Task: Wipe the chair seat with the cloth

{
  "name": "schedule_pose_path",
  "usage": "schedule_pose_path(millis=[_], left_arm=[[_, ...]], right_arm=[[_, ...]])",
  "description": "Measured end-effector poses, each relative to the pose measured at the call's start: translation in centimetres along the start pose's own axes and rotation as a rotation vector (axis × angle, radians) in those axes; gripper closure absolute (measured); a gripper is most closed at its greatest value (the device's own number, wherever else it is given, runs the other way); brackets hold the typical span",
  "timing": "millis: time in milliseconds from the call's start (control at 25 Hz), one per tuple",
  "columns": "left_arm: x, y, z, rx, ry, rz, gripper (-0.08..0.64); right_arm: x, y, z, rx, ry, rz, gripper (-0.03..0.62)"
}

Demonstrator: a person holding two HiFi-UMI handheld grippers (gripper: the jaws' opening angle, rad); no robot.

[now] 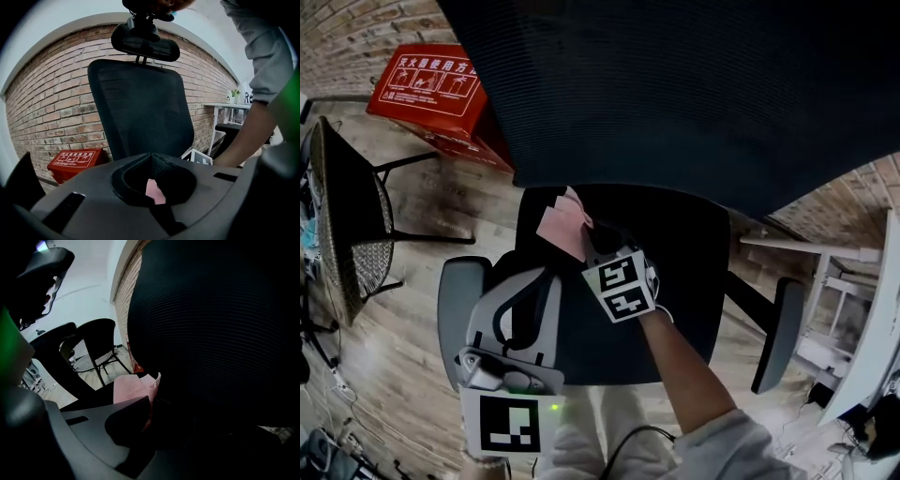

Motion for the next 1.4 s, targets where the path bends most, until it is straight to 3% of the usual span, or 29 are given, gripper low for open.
schedule_pose_path(millis=[680,1400], left_arm=[[0.7,-3.8,3.5,-0.025,-0.052,-0.007,0.541],[0.3,-7.2,7.7,-0.087,-0.091,-0.012,0.541]], right_arm=[[-7.8,4.7,8.8,-0.268,-0.197,-0.099,0.543],[-17.8,12.5,15.8,-0.573,-0.466,-0.124,0.543]])
Point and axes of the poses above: the fingertips, and each gripper's own axes: y backward along the fingers, z to its right, x out of its top, the point moved 10 cm from there along y, backward along the fingers, and after that the axes turned 13 degrees about -z, right-handed, at the moved point
